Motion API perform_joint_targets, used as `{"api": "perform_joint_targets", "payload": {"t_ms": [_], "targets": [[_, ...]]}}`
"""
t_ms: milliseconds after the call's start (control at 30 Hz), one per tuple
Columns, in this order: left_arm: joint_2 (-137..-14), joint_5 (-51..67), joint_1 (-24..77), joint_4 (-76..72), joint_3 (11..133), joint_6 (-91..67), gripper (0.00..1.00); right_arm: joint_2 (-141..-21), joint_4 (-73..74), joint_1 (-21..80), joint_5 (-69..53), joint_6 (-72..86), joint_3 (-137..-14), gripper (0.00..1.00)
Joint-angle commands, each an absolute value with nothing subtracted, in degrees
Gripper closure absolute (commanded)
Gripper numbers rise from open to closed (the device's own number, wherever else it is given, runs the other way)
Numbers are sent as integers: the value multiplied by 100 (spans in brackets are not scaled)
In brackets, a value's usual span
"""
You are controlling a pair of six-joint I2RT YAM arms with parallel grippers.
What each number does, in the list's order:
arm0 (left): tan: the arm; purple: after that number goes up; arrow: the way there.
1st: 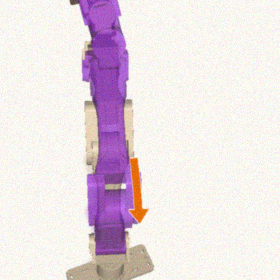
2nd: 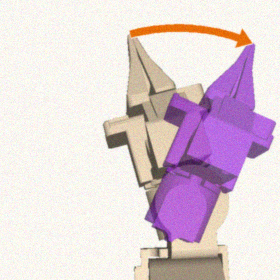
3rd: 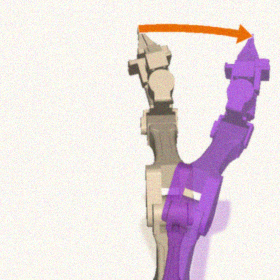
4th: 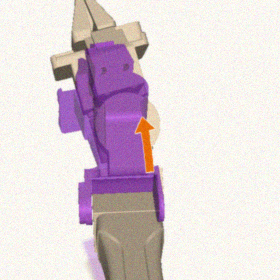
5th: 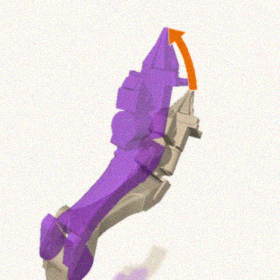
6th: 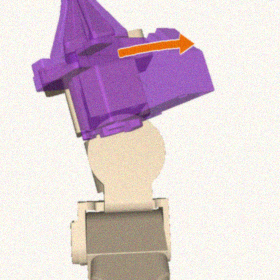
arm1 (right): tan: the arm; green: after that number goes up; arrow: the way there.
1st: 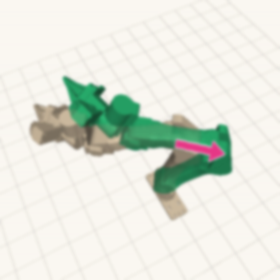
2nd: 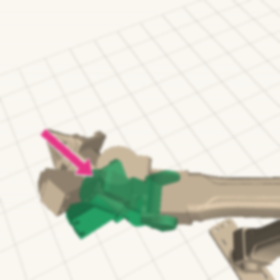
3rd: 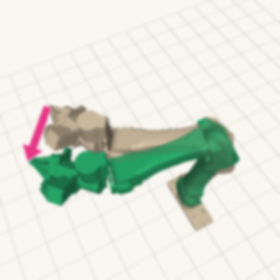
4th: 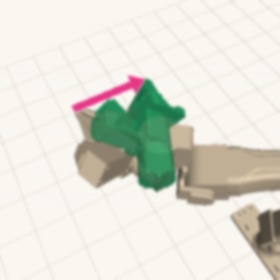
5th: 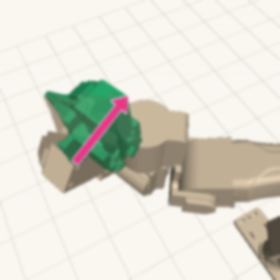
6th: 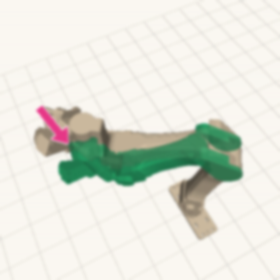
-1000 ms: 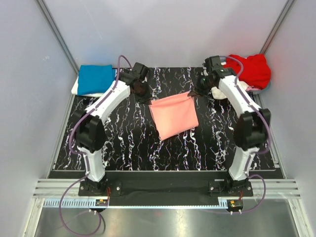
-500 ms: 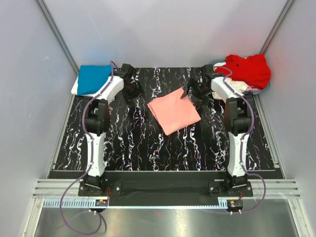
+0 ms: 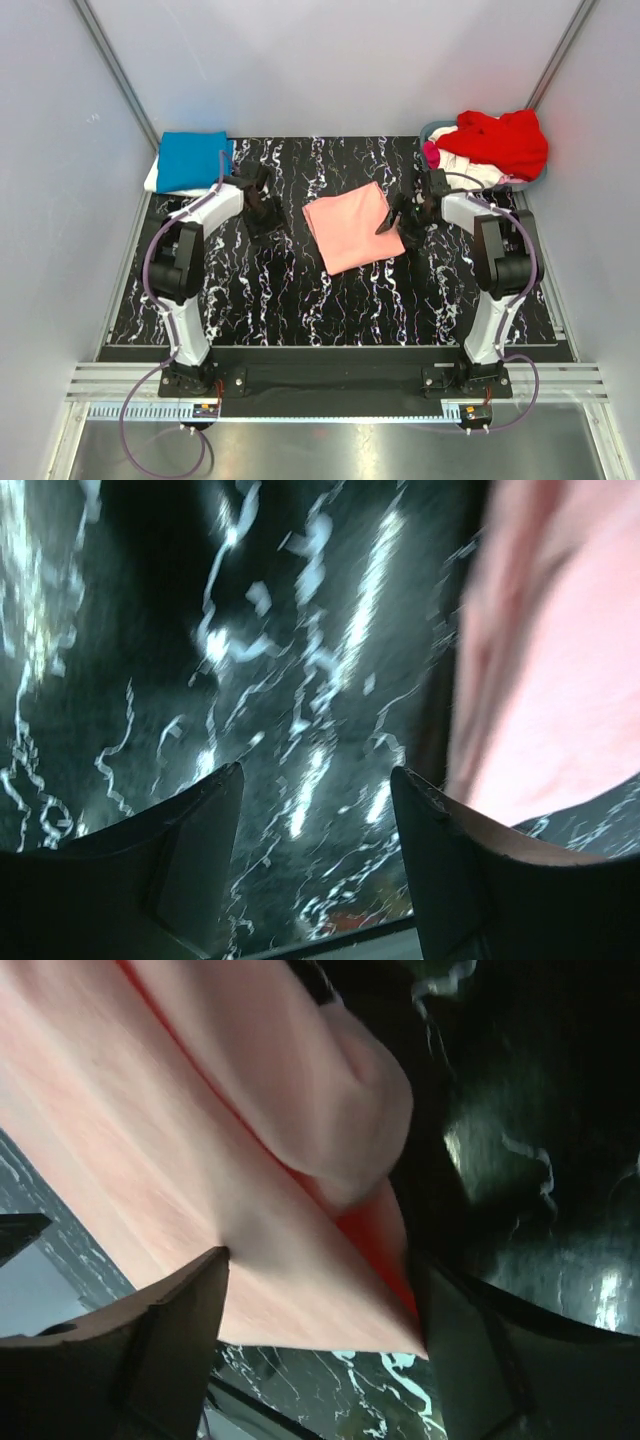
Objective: Fold and stack the t-shirts
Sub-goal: Fold the tshirt
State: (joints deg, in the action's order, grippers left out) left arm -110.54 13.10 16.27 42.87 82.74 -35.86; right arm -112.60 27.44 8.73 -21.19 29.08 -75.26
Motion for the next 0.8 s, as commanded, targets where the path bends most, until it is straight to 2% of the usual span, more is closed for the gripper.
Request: {"api": "perform_joint_targets", "payload": {"t_ms": [0,33,100,167,233,267,400,467,667,767], "targets": [[-10328,1231,1705,3946,7850,-3577,35,-10566,2084,940,-2662,3313,-6612,21],[-10153,1213,1714,3998,7762,-3568,35,-10277,1831,984,-2863,3409,-6427,25],[-9985,1143,1714,4104,7647,-3542,35,-9969,1845,1151,-3084,3410,-6197,39],[-9748,1055,1714,4350,7638,-3489,35,-9818,2064,1343,-3260,3279,-6214,43],[-9494,985,1714,4586,7664,-3419,35,-9625,2554,1389,-3384,3077,-6292,44],[-9388,950,1714,4675,7681,-3410,35,-9537,2749,1397,-3271,3015,-6380,43],[-8808,704,1758,5062,7638,-3261,35,-9071,3699,1354,-1920,2593,-6723,22],[-8430,493,1784,5343,7541,-3077,34,-8921,3955,1275,-1750,2391,-6872,16],[-7454,-535,1784,6011,7287,-2514,34,-9245,3455,844,-2592,2188,-7118,0],[-7024,-913,1784,6056,7076,-2356,34,-9640,2928,765,-2909,2302,-7286,0]]}}
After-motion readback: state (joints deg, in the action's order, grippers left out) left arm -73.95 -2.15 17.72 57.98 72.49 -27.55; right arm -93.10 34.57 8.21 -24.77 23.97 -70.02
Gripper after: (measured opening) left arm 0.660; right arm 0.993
